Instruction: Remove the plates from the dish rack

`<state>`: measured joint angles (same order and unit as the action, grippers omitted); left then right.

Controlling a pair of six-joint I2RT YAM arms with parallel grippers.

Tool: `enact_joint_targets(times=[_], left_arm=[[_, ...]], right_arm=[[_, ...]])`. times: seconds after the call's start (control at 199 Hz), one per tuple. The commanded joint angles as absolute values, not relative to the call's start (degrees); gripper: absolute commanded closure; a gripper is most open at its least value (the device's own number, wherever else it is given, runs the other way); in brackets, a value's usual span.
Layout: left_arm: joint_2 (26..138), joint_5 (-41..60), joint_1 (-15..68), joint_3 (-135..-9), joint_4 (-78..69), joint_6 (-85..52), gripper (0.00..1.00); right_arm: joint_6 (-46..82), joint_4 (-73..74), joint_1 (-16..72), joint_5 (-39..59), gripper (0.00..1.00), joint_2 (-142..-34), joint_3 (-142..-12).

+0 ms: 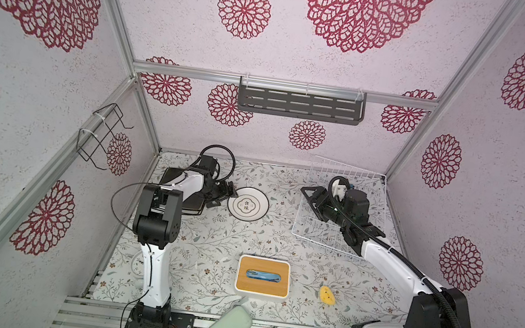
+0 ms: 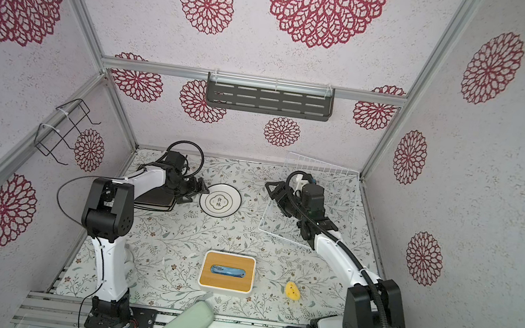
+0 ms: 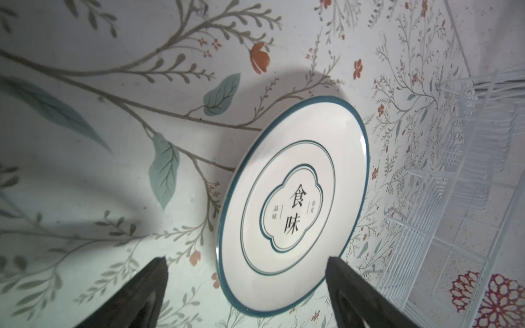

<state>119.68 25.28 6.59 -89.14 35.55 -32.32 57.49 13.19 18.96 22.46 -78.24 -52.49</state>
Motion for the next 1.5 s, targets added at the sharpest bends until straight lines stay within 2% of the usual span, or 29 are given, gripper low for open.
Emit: enact_joint_targets(times=[0.0, 0.116, 0.362, 0.553, 0.684, 0.961, 1.187, 1.318, 1.499], left_arm=[[113.55, 26.09, 6.50, -91.89, 37.77, -29.86, 0.03], [107.96, 25.04, 6.20, -94.73, 41.93, -27.13, 0.03], [92.37, 18.37, 2.82, -90.44, 34.88, -23.59, 0.03], [80.78, 8.67, -0.16, -75.65, 19.96, -18.53, 0.03], [73.06, 4.02, -0.35, -62.31, 6.75, -12.19, 0.03], [62.29, -7.18, -0.35, -39.80, -15.68, -8.65, 0.03], [59.31, -15.61, -0.36, -30.62, -25.04, -6.23, 0.03], [60.16, -17.75, -0.35, -27.09, -32.64, -6.24, 0.03], [59.87, -18.94, -0.35, -24.70, -36.43, -6.51, 0.03]], right_arm=[[54.84, 14.38, 17.63, 19.91, 0.17, -74.82, -52.10], [51.18, 14.77, 16.09, 15.00, 0.01, -71.44, -49.61], [38.06, 20.35, 13.71, 4.51, 0.01, -62.49, -40.12], [27.80, 38.54, 13.49, -13.79, 0.01, -53.07, -23.06], [19.36, 38.62, 12.88, -22.42, 0.01, -51.47, -19.39], [7.97, 47.56, 10.12, -26.74, 0.01, -62.39, -14.78], [4.75, 62.85, 8.02, -26.97, 0.01, -69.78, -11.70], [5.33, 60.46, 5.71, -24.82, 0.01, -70.27, -13.25], [5.71, 49.69, 3.87, -22.24, 0.01, -68.25, -14.93]])
